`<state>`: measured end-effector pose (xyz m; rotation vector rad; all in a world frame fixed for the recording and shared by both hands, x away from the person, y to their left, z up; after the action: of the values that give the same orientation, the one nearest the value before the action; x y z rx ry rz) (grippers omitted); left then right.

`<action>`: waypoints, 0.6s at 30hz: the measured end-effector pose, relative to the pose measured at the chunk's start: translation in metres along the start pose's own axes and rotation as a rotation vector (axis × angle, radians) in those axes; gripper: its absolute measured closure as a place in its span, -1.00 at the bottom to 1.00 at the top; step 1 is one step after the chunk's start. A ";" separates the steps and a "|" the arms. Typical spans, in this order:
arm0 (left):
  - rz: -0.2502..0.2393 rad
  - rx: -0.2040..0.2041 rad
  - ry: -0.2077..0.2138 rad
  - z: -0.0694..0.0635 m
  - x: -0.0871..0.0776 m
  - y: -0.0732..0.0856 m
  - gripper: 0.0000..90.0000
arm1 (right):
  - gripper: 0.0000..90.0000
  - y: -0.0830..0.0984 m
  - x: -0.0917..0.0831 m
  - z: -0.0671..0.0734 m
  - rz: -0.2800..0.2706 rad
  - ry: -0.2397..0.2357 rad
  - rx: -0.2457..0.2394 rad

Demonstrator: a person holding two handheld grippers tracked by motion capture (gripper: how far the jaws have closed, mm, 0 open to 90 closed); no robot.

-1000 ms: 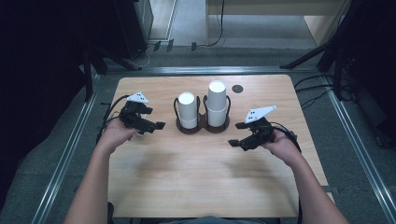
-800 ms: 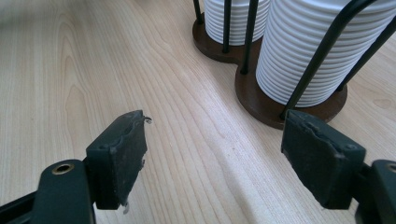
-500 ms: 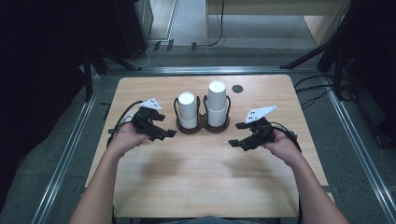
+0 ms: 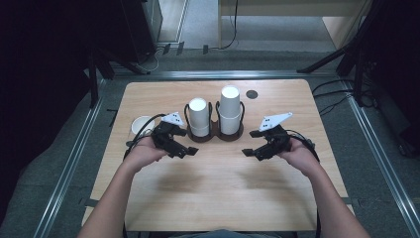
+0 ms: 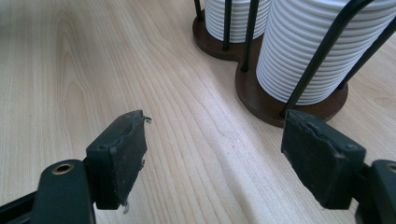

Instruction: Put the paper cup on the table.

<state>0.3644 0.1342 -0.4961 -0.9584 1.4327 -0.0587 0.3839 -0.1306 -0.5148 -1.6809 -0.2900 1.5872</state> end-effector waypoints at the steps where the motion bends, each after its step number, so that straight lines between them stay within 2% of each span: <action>1: -0.008 0.004 0.009 -0.003 0.000 -0.002 -0.73 | -0.51 0.000 0.000 0.000 0.001 0.001 -0.001; 5: -0.022 0.024 0.025 -0.012 0.002 -0.009 -0.73 | -0.51 0.000 0.001 0.000 0.002 0.002 -0.008; 9: -0.022 0.037 0.020 -0.017 0.006 -0.013 -0.73 | -0.51 0.000 0.001 0.000 0.001 0.003 -0.017; 18: -0.020 0.082 0.009 -0.022 0.019 -0.018 -0.73 | -0.51 0.000 0.004 0.003 0.015 0.002 -0.025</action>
<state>0.3587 0.1002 -0.4974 -0.9066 1.4182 -0.1358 0.3823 -0.1270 -0.5171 -1.7071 -0.2984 1.5989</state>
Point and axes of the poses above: each handheld gripper's, and its own axes: x roughly forward along the jaws, y roughly out of its underside, z roughly to its left, the point moved 6 cm from there along x, roughly forward along the jaws, and after that the axes turned 7 degrees about z, right-handed, at the moved point
